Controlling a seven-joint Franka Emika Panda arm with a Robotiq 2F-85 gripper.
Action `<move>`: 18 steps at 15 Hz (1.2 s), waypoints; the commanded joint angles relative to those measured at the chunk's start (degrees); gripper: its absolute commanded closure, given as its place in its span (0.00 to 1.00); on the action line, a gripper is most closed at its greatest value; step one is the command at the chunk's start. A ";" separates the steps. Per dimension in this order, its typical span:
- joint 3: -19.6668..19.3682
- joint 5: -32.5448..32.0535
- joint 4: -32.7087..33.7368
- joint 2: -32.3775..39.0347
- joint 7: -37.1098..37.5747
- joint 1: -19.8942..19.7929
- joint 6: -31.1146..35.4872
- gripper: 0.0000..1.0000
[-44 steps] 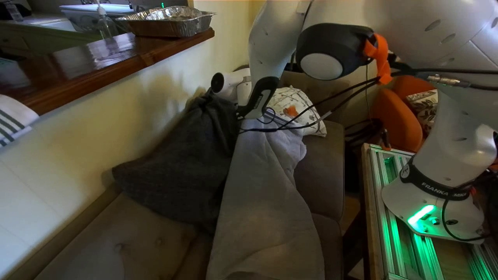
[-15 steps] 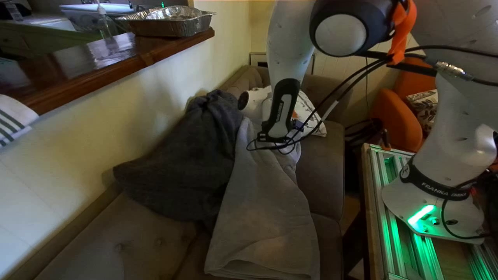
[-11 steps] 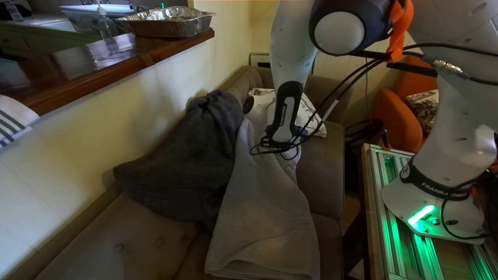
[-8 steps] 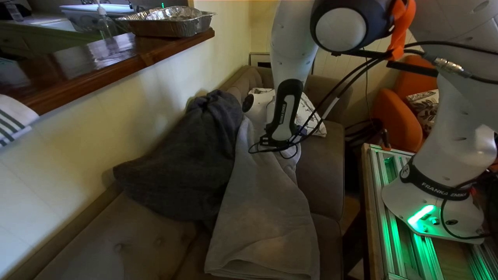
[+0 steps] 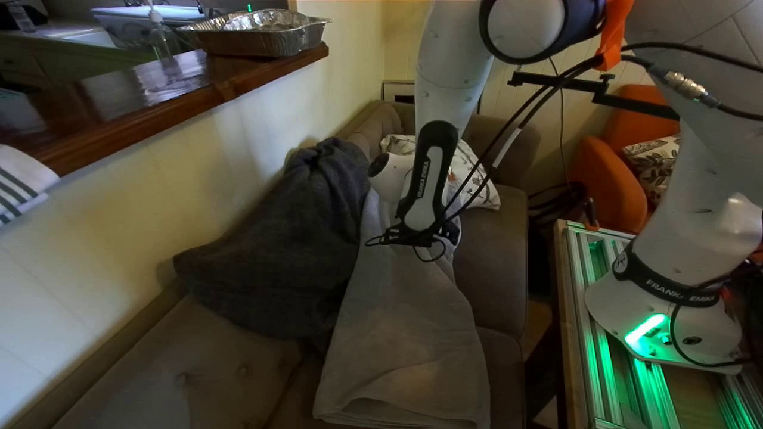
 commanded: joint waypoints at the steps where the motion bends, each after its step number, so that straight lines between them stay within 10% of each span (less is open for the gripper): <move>1: 6.46 7.09 -3.55 -2.12 -6.89 -6.44 4.48 0.00; 4: 11.36 13.37 -5.91 -1.13 -13.70 -11.46 9.47 0.00; 5: 6.95 12.15 -2.84 0.26 -10.53 -5.90 5.49 0.00; 11: 6.39 12.81 -2.94 0.48 -11.33 -5.28 5.97 0.00; 14: 8.71 15.57 -4.86 1.99 -14.51 -8.68 14.38 0.00; 18: 17.63 22.74 -6.51 5.27 -29.75 -22.85 29.29 0.00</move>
